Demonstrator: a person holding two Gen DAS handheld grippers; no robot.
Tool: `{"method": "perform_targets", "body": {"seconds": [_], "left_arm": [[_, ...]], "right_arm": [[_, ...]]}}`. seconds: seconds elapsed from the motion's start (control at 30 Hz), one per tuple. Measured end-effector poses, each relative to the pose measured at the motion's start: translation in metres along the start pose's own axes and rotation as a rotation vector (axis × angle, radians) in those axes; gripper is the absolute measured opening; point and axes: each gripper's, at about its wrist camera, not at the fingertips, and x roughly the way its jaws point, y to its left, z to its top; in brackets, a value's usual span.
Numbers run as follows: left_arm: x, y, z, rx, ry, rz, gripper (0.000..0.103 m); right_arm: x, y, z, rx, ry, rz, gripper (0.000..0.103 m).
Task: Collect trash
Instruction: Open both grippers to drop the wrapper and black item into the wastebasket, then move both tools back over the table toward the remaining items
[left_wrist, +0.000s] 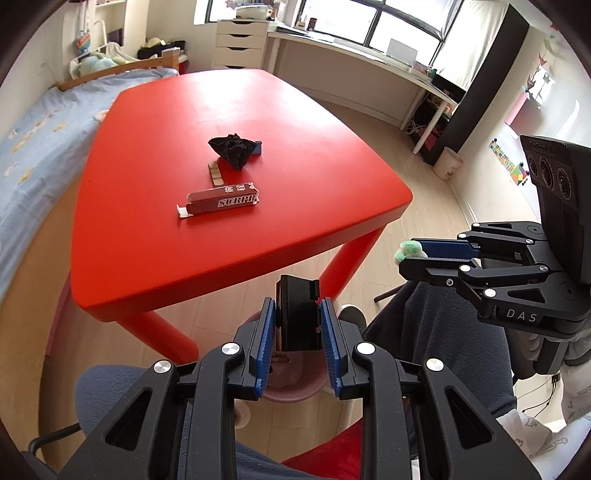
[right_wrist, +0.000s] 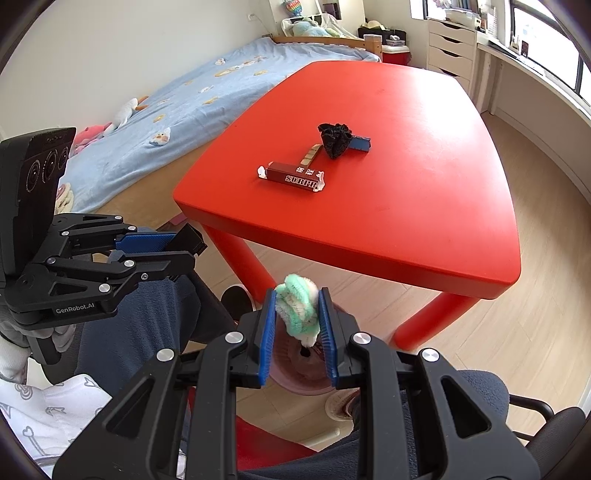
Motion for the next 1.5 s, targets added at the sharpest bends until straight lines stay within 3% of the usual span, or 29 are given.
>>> {"method": "perform_targets", "body": {"seconds": [0.43,0.47,0.5,0.53,0.57,0.6,0.67,0.8,1.5], "left_arm": [[0.002,-0.004,-0.001,0.007,0.009,-0.033,0.027],[0.003,-0.004,0.0,0.007,0.011,-0.032,0.033],[0.003,-0.003,0.0,0.005,0.008,-0.025,0.054],[0.003,-0.002,0.0,-0.001,-0.001,-0.015,0.065],[0.001,0.0,0.0,-0.011,-0.015,-0.002,0.08],[0.0,0.001,0.0,-0.016,-0.025,0.012,0.088],[-0.002,0.005,0.001,-0.02,-0.033,0.052,0.091],[-0.003,0.014,0.002,-0.044,-0.03,0.09,0.095],[-0.003,0.022,0.004,-0.071,-0.014,0.08,0.095]], "right_arm": [[0.0,0.0,-0.002,0.008,0.006,0.031,0.025],[0.001,-0.001,-0.002,0.011,0.009,0.034,0.038],[0.001,-0.002,-0.002,0.017,0.006,0.03,0.05],[0.001,-0.003,-0.002,0.021,0.0,0.021,0.07],[0.001,-0.004,-0.003,0.023,-0.005,0.009,0.081],[0.0,-0.004,-0.003,0.024,-0.008,-0.003,0.086],[0.002,-0.006,-0.003,0.026,-0.007,-0.023,0.097],[0.006,-0.009,-0.004,0.038,0.011,-0.031,0.099],[0.008,-0.013,-0.001,0.07,0.01,-0.012,0.1]]}}
